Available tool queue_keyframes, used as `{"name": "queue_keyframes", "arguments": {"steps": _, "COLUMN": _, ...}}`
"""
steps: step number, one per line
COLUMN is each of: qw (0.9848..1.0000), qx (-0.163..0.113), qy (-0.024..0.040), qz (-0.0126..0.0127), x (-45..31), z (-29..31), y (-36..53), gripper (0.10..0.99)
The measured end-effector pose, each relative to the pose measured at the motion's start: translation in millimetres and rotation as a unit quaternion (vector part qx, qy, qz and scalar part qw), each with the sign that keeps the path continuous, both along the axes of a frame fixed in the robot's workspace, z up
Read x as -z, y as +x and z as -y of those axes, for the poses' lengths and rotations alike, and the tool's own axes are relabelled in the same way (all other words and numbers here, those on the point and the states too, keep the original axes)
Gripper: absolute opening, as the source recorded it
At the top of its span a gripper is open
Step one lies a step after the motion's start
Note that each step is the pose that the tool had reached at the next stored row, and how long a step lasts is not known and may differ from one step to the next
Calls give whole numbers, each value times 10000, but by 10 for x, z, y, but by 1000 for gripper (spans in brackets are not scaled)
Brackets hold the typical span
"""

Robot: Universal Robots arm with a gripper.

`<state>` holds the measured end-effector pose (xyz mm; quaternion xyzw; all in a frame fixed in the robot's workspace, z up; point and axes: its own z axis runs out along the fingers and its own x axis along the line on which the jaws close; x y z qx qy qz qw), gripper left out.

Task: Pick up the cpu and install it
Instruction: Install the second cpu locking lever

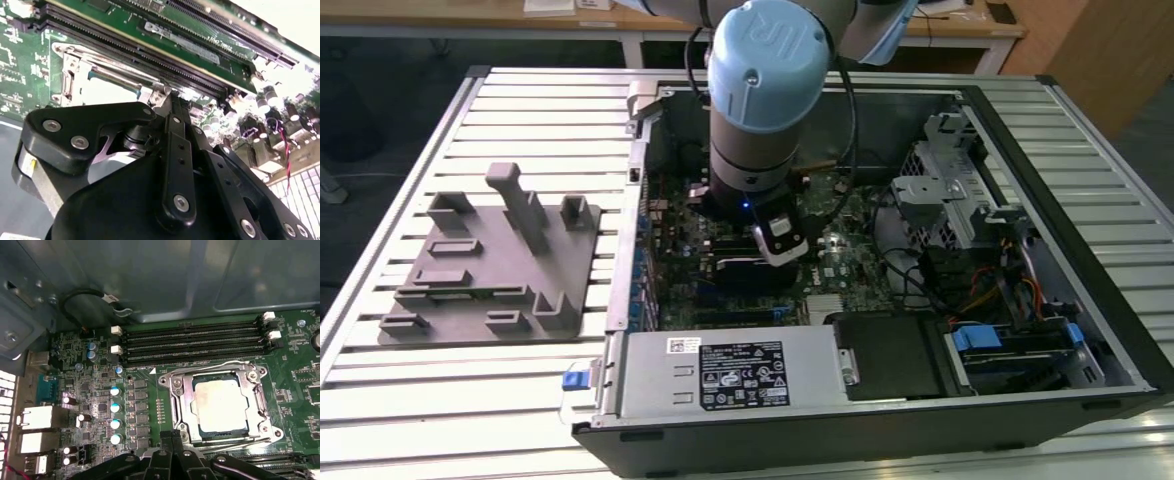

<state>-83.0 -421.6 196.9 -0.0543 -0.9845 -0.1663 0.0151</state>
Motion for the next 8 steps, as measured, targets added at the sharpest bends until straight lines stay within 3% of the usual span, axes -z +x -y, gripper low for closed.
{"name": "queue_keyframes", "arguments": {"steps": 8, "qw": 10000, "qx": 2, "qy": 1, "qz": 2, "x": -114, "z": 0, "y": 1, "gripper": 106}}
